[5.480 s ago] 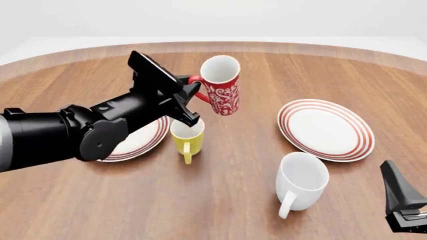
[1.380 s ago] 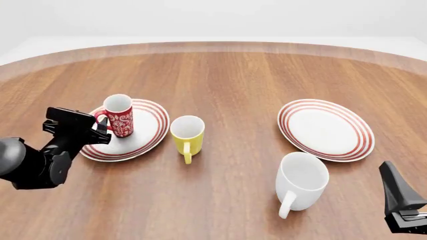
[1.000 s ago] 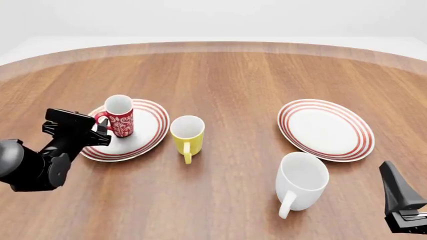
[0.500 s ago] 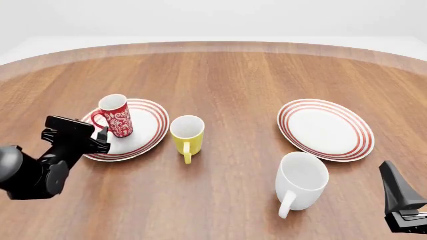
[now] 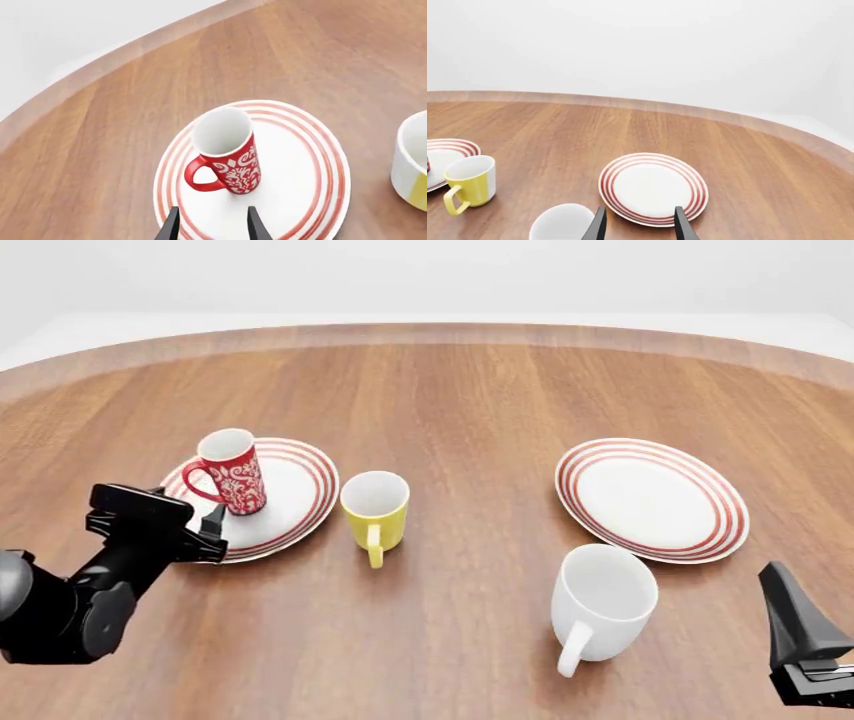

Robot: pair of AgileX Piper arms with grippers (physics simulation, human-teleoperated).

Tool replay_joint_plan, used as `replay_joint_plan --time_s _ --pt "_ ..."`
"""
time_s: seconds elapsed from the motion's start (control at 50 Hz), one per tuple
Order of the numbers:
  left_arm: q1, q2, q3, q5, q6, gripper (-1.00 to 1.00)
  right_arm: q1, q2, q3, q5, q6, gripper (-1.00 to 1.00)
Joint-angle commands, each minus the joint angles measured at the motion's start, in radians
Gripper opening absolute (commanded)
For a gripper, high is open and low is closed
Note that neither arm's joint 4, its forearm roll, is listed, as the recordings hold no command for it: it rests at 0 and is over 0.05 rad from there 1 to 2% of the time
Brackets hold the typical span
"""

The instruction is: Put the red mug on the left plate.

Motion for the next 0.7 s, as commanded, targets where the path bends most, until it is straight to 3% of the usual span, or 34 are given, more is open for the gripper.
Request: replay_joint_plan --time_s 0.02,0.7 --pt "-0.044 -0.036 0.026 0.008 -0.021 1.00 0.000 0.000 0.000 0.000 0.000 1.00" --pt "-0.161 -0.081 0.046 0.037 -0.067 1.00 0.009 0.000 0.000 0.000 -0.003 1.00"
